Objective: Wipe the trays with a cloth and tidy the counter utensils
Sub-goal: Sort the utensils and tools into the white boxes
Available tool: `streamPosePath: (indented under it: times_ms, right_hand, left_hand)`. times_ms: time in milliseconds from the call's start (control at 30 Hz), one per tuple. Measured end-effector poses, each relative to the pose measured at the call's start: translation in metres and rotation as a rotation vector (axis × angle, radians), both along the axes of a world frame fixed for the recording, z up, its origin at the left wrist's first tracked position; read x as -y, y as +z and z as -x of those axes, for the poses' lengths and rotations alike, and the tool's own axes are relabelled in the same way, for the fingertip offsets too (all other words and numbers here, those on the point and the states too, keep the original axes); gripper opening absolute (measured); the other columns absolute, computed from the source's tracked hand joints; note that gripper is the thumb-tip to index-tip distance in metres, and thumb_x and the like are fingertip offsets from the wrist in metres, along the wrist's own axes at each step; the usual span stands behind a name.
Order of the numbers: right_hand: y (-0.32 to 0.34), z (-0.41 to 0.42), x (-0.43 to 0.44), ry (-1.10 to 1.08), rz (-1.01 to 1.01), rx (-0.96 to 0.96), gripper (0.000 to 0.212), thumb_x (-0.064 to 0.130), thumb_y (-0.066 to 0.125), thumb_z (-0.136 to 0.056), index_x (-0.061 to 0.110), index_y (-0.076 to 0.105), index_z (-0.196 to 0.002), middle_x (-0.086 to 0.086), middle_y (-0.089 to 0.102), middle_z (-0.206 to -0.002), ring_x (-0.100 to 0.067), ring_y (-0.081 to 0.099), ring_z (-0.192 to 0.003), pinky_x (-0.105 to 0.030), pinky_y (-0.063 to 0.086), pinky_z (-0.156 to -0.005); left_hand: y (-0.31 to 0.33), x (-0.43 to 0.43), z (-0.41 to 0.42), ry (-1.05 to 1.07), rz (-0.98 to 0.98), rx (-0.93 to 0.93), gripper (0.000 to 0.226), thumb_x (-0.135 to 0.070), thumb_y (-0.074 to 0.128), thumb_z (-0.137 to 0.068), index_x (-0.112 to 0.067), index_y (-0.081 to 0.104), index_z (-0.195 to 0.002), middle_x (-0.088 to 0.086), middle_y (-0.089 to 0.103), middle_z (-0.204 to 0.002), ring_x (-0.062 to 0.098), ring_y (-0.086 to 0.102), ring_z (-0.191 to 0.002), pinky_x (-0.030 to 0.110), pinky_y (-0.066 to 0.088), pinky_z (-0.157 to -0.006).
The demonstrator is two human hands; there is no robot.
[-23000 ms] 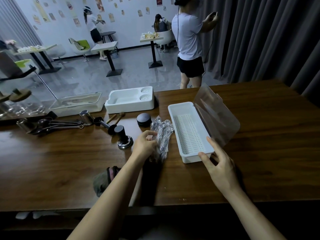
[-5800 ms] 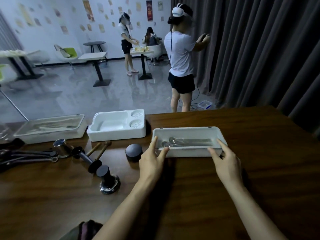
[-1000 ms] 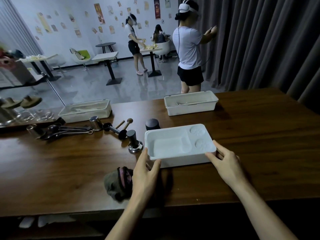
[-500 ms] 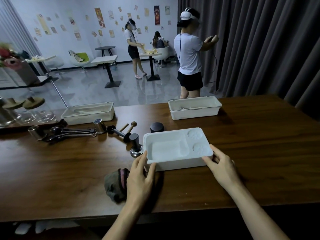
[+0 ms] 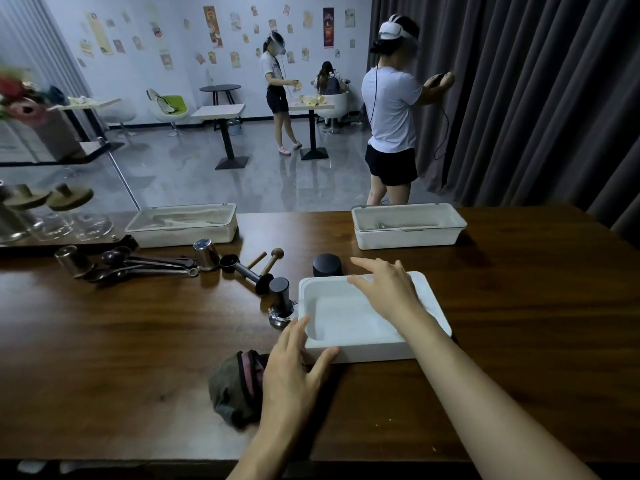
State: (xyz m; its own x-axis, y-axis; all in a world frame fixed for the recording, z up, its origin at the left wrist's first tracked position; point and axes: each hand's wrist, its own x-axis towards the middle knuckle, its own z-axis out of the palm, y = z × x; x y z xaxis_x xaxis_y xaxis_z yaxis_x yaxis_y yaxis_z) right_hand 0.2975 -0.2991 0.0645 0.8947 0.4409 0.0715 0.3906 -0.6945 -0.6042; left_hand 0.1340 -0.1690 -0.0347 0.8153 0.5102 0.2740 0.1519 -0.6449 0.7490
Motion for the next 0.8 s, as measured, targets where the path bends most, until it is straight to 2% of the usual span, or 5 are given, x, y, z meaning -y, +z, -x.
streamPosePath:
  times_ms: [167,300,400,533,800]
  right_hand:
    - [-0.008,-0.034,-0.047,0.006,0.074,-0.062,0.035,0.047,0.065,-0.089,0.031,0.068,-0.119,-0.005,0.07,-0.113,-0.033,0.057,-0.114,-0.039,0.041,-0.098]
    - [-0.017,-0.055,-0.07,-0.026,0.184,-0.149,0.053,0.062,0.068,-0.072,0.026,0.066,-0.111,-0.005,0.069,-0.111,-0.033,0.062,-0.104,-0.037,0.051,-0.084]
    - [-0.022,-0.066,-0.08,-0.028,0.23,-0.18,0.059,0.059,0.071,-0.063,0.027,0.065,-0.112,-0.005,0.067,-0.114,-0.032,0.061,-0.105,-0.036,0.052,-0.08]
    - [-0.029,-0.076,-0.085,-0.035,0.24,-0.16,0.067,0.054,0.073,-0.071,0.028,0.058,-0.131,-0.006,0.062,-0.128,-0.034,0.058,-0.115,-0.035,0.047,-0.079]
    - [-0.023,-0.074,-0.068,-0.113,0.062,-0.076,0.049,0.046,0.069,-0.082,0.02,0.057,-0.123,-0.01,0.064,-0.121,-0.036,0.057,-0.112,-0.038,0.05,-0.084]
  left_hand:
    - [-0.004,0.0,-0.003,0.011,-0.02,-0.03,0.086,-0.082,0.047,-0.08,-0.034,0.04,-0.151,-0.01,0.042,-0.157,0.01,0.042,-0.141,0.04,0.044,-0.113]
    - [-0.004,-0.001,-0.004,0.011,-0.032,-0.029,0.085,-0.084,0.045,-0.081,-0.035,0.04,-0.151,-0.012,0.04,-0.157,0.008,0.04,-0.142,0.034,0.042,-0.113]
    - [-0.003,-0.001,-0.004,0.008,-0.039,-0.048,0.085,-0.086,0.042,-0.08,-0.036,0.041,-0.149,-0.014,0.038,-0.158,0.008,0.039,-0.142,0.033,0.043,-0.112]
    - [-0.003,-0.002,-0.005,0.006,-0.051,-0.05,0.087,-0.09,0.038,-0.08,-0.037,0.041,-0.149,-0.014,0.038,-0.158,0.008,0.038,-0.142,0.033,0.043,-0.111]
    - [0.0,-0.003,-0.004,0.0,-0.04,-0.045,0.09,-0.093,0.036,-0.079,-0.036,0.042,-0.149,-0.015,0.041,-0.155,0.008,0.042,-0.139,0.031,0.045,-0.107]
